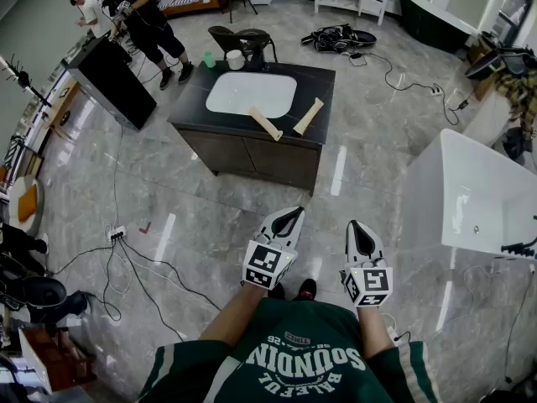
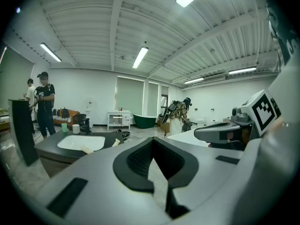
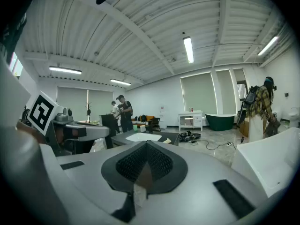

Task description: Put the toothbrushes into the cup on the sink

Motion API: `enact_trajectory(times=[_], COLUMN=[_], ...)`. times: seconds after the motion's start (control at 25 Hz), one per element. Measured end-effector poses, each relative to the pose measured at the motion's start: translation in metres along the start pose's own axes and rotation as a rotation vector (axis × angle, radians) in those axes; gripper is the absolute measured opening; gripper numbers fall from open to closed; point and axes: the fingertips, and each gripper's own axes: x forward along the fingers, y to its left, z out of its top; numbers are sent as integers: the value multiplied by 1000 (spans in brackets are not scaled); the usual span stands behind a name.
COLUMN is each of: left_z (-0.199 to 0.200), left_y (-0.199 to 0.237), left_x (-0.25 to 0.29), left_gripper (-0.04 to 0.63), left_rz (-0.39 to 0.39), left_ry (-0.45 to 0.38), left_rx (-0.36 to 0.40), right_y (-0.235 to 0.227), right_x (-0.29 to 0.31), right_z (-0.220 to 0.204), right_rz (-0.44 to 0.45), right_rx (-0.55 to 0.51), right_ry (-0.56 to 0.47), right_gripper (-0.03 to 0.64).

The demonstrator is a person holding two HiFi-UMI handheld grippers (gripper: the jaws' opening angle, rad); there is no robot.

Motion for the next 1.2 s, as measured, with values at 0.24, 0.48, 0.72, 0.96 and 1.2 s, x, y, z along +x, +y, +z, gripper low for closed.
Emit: enact_trajectory(times=[0.24, 0.48, 0.72, 0.96, 1.2], left_z=[-2, -2, 2, -2, -5], left_y=[1, 1, -1, 7, 22], left_x=[13, 21, 27, 28, 24], left_gripper=[11, 11, 11, 11, 9], left_rz=[7, 27, 59, 74, 48], left_ry=[7, 15, 17, 36, 52], left_rx=[-4, -4, -6, 2, 15], right_y=[-15, -26, -33, -35, -35], right_x=[7, 8, 15, 23, 34], right_z=[-2, -6, -18, -20, -21], right_rz=[9, 23, 62, 70, 20], right_rx=[56, 70, 91, 107, 144], right_ry=[-19, -13, 26, 31, 34], right_gripper=[43, 43, 43, 43, 43])
